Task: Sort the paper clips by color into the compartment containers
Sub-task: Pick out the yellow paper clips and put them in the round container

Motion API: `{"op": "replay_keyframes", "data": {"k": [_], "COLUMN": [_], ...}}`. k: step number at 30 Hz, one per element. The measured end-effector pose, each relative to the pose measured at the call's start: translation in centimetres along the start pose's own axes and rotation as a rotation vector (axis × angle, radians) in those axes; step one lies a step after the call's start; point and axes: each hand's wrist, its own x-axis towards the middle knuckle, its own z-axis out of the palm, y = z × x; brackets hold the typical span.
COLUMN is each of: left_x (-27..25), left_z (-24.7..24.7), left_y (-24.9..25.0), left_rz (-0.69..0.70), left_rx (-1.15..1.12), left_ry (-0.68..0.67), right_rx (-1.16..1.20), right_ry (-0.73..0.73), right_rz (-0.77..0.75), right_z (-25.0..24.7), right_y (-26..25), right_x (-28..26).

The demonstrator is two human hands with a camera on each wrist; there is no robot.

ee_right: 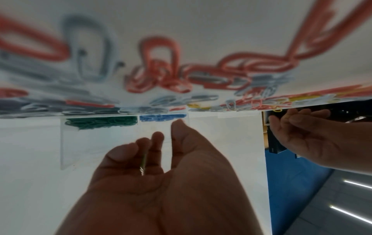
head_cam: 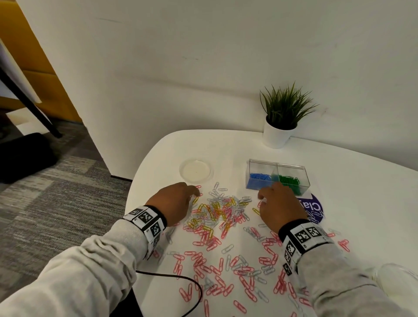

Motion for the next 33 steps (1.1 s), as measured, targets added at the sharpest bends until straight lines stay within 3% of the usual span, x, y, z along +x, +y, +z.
{"op": "replay_keyframes", "data": {"k": [5, 12, 17, 22, 27, 31, 33], "left_x": [1.3, 1.8, 1.6, 1.4, 1.1, 1.0, 0.9], "left_z": [-0.4, 0.0, 0.2, -0.2, -0.5, -0.5, -0.5], "left_y": [0.7, 0.8, 0.6, 0.5, 0.2, 0.7, 0.8], "left_rz": [0.010, -0.013, -0.073, -0.071, -0.089, -0.023, -0.014], "left_rx": [0.121, 0.142, 0.133, 0.092, 0.051, 0.062, 0.117], "left_ry": [-0.062, -0.086, -0.092, -0.052, -0.042, 0.032, 0.004], "right_rx": [0.027, 0.070, 0.099, 0.129, 0.171, 0.143, 0.149], "right_ry": [-0.149, -0.147, -0.298, -0.197, -0.209, -0.209, -0.191], "right_rz": [-0.046, -0.088, -0.133, -0.067, -0.087, -0.110, -0.110], "right_z": [0.6, 0.1, 0.1, 0.0, 0.2, 0.1, 0.1], "right_y": [-0.8, -1.1, -1.4, -1.2, -1.3, -1.5, -1.5], "right_x": [0.0, -0.1, -0.1, 0.2, 0.2, -0.1, -0.1]}}
